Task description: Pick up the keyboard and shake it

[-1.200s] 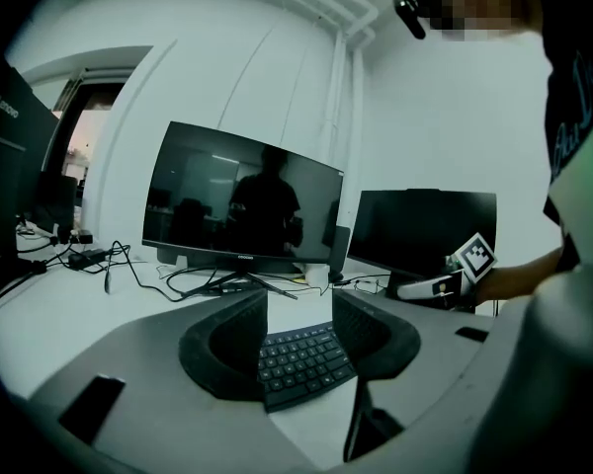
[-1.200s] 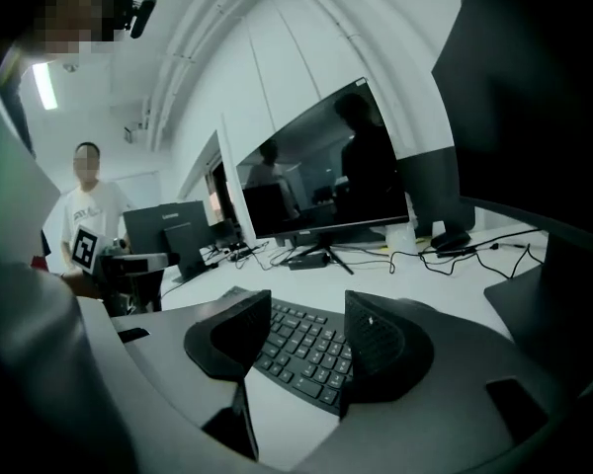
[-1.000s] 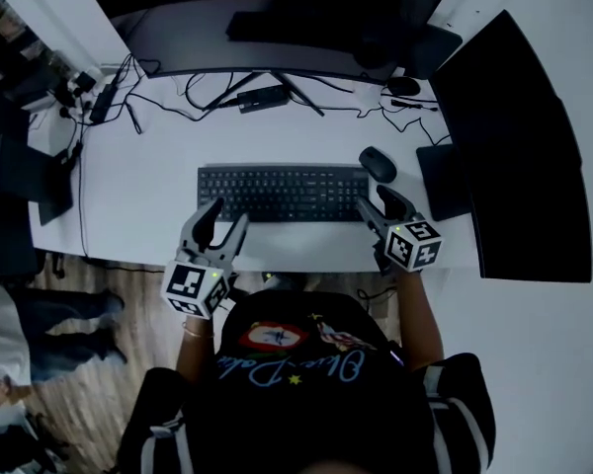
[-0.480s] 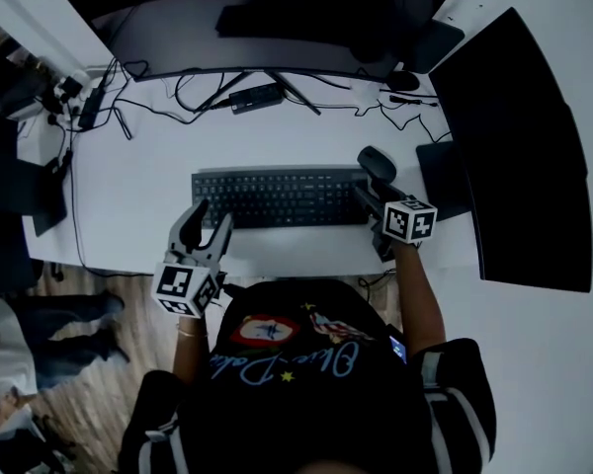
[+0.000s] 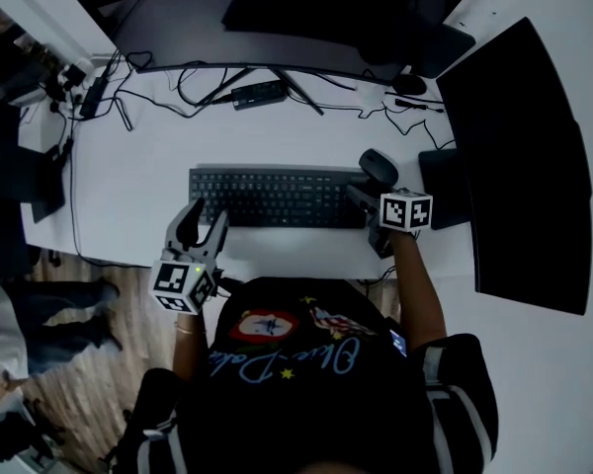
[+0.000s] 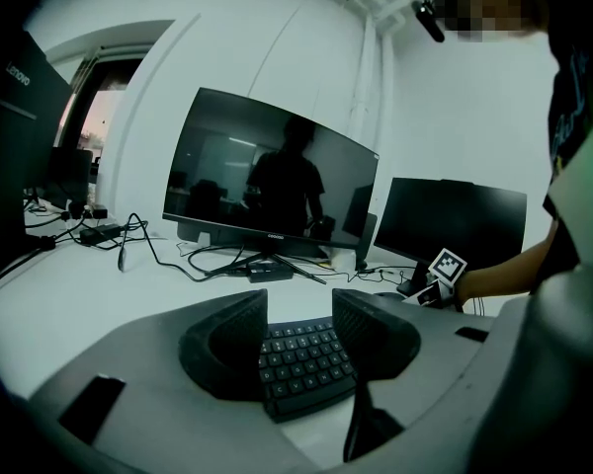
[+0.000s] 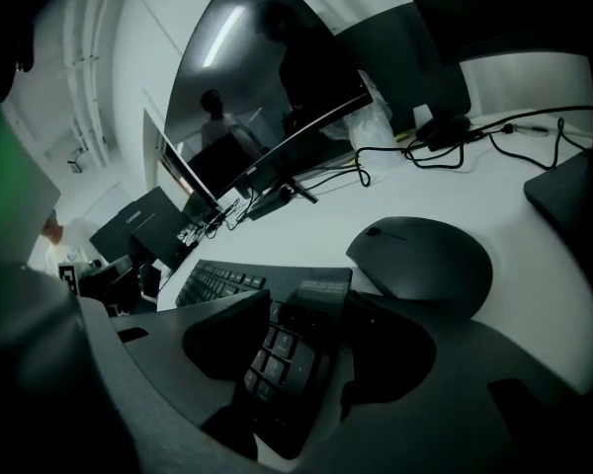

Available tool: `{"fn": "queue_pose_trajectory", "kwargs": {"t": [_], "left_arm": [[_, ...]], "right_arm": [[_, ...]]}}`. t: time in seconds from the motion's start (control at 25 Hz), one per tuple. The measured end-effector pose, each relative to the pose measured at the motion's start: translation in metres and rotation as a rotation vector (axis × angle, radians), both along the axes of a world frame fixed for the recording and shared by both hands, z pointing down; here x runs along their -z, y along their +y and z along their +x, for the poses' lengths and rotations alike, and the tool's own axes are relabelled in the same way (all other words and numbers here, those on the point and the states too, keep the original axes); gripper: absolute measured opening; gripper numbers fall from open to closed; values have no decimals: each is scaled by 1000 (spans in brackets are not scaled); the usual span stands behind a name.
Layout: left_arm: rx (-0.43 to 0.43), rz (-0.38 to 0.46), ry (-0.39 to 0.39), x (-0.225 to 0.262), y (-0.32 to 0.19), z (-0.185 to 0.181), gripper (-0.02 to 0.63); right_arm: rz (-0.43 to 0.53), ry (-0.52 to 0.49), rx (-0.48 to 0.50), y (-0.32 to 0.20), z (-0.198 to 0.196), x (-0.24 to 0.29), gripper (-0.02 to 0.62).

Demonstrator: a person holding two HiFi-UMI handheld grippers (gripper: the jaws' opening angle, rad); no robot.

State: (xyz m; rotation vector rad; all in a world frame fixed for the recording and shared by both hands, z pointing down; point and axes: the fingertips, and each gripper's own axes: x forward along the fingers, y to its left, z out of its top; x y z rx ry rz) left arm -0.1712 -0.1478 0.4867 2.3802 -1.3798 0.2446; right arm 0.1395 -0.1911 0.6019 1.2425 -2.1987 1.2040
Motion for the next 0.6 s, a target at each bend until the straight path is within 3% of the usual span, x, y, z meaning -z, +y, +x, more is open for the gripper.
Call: {"fn": "queue_pose_trajectory", "kwargs": {"t": [0.44, 0.6], "left_arm": [[92, -103, -34, -36, 15, -39, 192], [119, -209, -19, -63, 16, -63, 206]], "right_arm": [[-52, -38, -9, 0, 5, -3, 206], [-52, -40, -11, -1, 6, -2, 202]]}}
